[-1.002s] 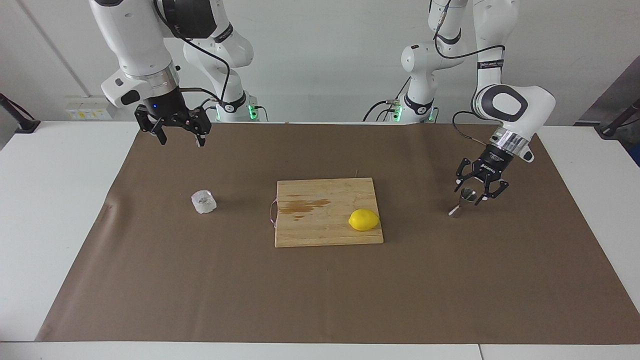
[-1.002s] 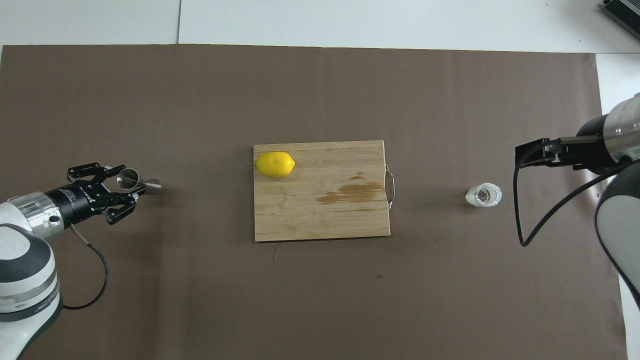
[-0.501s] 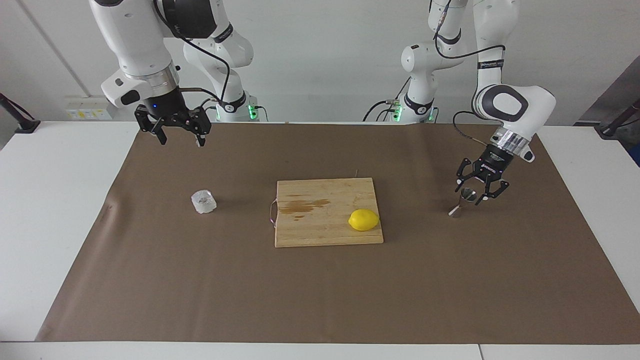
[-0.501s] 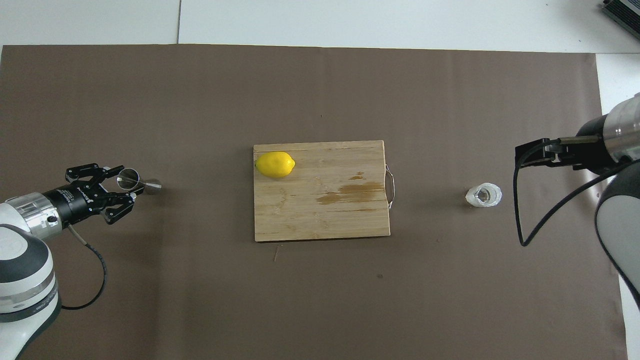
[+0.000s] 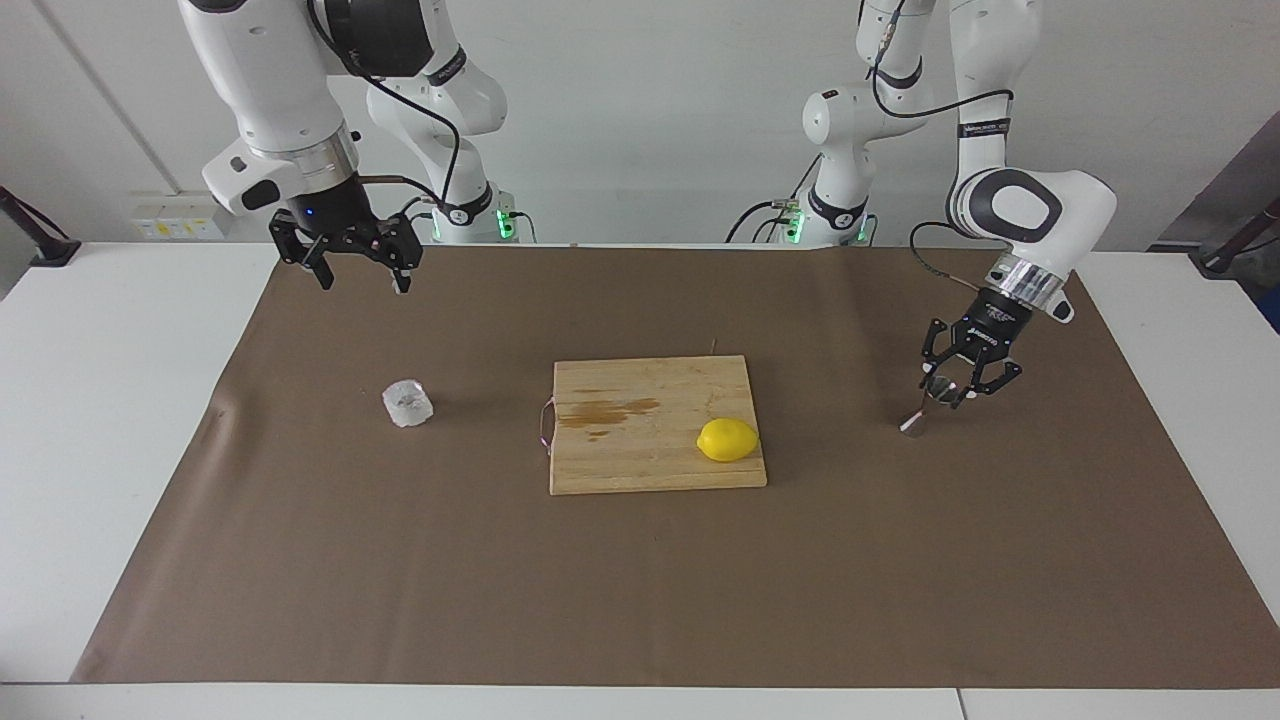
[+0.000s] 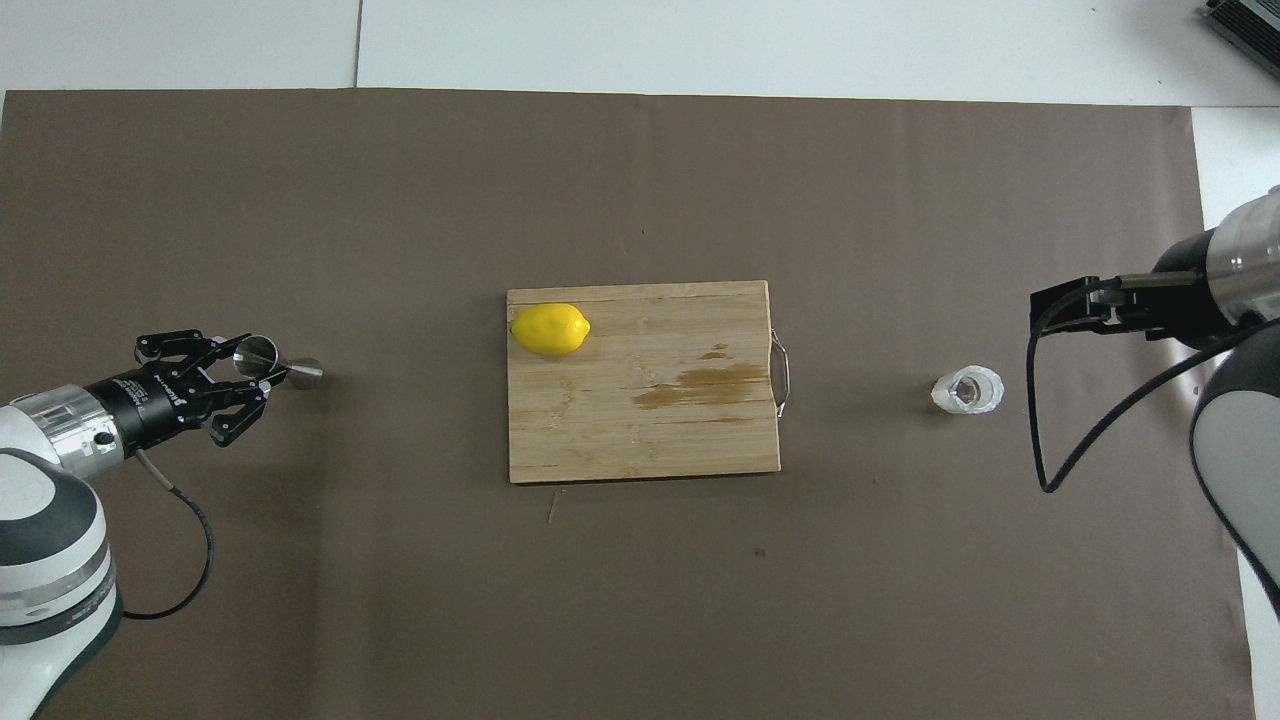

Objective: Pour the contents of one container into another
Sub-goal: 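Close the left gripper around the small metal cup, then lift the metal cup with the left gripper and carry it over the board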

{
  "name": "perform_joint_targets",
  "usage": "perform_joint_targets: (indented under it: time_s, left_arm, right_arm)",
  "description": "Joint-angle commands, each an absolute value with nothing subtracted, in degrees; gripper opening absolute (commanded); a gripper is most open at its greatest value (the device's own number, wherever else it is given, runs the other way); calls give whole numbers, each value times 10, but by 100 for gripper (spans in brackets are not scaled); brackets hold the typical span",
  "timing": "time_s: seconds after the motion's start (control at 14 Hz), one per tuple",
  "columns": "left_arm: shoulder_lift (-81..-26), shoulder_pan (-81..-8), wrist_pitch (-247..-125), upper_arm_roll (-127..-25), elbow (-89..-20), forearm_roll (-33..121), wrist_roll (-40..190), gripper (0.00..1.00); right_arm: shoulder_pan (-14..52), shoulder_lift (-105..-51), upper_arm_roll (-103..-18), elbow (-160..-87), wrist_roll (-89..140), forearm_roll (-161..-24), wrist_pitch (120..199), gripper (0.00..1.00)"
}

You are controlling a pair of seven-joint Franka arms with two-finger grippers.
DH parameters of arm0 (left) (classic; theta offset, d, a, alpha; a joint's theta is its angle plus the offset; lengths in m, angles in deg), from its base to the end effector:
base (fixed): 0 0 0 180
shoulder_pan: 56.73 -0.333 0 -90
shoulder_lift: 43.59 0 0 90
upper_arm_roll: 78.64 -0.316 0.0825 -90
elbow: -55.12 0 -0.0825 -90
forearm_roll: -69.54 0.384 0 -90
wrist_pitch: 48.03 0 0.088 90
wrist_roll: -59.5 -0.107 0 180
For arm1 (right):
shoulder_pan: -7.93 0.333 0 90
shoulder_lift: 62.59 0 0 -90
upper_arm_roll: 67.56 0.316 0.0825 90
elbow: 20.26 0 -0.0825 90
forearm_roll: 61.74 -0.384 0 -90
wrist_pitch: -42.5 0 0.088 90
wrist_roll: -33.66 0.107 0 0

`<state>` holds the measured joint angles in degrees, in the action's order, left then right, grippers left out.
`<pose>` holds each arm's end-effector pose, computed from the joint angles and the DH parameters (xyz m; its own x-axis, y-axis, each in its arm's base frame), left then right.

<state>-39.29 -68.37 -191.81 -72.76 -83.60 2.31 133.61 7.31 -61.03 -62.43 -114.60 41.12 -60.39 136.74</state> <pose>0.4883 0.0565 0.3497 -0.5018 0.5334 -0.6810 0.7274 0.6862 0.0014 0.5506 0.0417 0.6102 0.9984 -0.0497 0.0285 -0.0503 -0.9985 0.0225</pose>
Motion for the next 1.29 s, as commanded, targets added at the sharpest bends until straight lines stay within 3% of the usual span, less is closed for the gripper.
perform_joint_targets:
  time_s: [0.0, 0.43, 0.86, 1.22]
  left_arm:
    - [-394, -689, -1881, -728, -806, 16, 1334, 0]
    - [-409, -657, -1791, -721, -686, 109, 1387, 0]
    - [-464, -522, -1835, -721, -589, 132, 1527, 0]
    - [-485, -381, -1961, -721, -589, 131, 1580, 0]
  right_arm:
    - [64, -607, -622, -1147, 399, -617, 1361, 100]
    - [64, -607, -622, -1147, 398, -617, 1361, 100]
    - [64, -607, -622, -1147, 398, -617, 1361, 100]
    - [64, -607, -622, -1147, 398, -617, 1361, 100]
